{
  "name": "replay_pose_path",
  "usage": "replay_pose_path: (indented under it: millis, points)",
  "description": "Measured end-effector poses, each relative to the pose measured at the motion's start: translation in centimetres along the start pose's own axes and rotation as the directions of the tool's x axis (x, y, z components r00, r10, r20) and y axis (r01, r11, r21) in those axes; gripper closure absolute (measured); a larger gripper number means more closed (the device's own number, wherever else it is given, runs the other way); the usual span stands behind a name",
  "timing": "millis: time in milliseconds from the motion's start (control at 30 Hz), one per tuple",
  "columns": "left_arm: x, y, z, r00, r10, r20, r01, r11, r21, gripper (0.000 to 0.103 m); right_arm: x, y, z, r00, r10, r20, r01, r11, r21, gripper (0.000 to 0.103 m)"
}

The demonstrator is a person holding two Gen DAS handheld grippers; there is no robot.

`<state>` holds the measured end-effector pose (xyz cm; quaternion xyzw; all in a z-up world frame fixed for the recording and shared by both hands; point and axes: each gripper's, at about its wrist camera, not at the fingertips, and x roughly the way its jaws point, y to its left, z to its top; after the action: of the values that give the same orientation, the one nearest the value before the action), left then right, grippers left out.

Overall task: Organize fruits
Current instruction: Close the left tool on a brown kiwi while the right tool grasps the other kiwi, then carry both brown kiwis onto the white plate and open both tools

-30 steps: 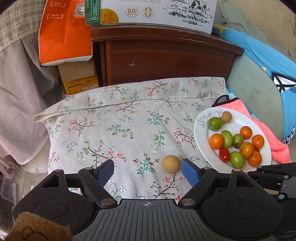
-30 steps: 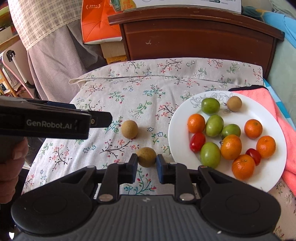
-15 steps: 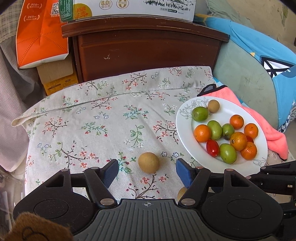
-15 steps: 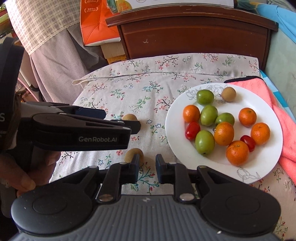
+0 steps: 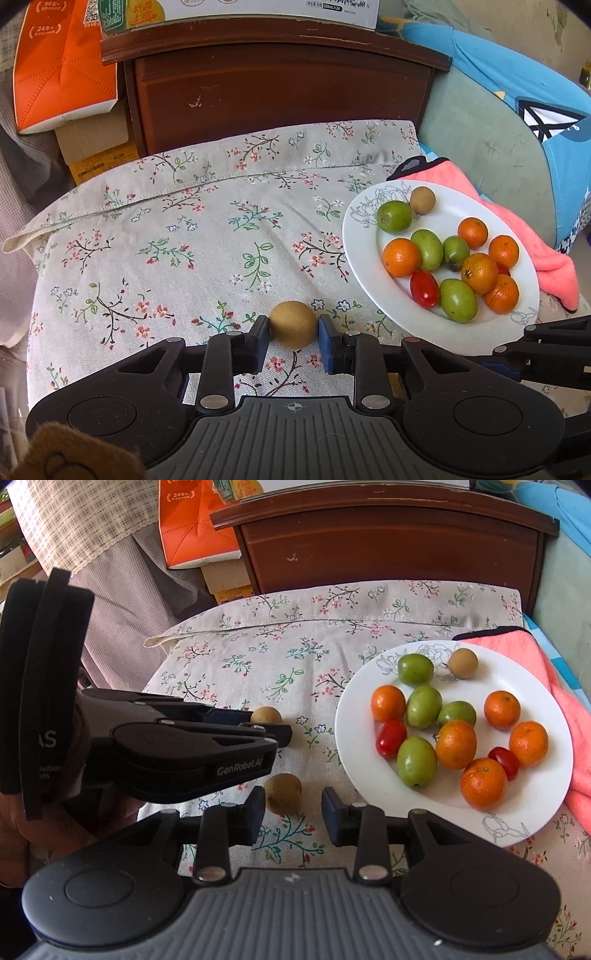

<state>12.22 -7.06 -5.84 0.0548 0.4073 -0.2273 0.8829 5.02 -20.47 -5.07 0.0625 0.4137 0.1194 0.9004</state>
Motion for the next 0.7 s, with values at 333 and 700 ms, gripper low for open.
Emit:
replay_pose_path:
  millis: [333,700]
  points:
    - [-1.9,1.7,0.6,0.999,0.016,0.047,-0.014,0.999,-0.047,0.078,1.7,1.3,0.3,1.0,-0.005,-0.013,0.004,0.999,-0.037,0.068]
    - [-2.2,1.7,0.5,0.999,0.021,0.05,-0.018,0.998,-0.057,0.077,2.3,1.8,-0.1,0.999,-0.045,-0.026,0.043,0.995,-0.085,0.077]
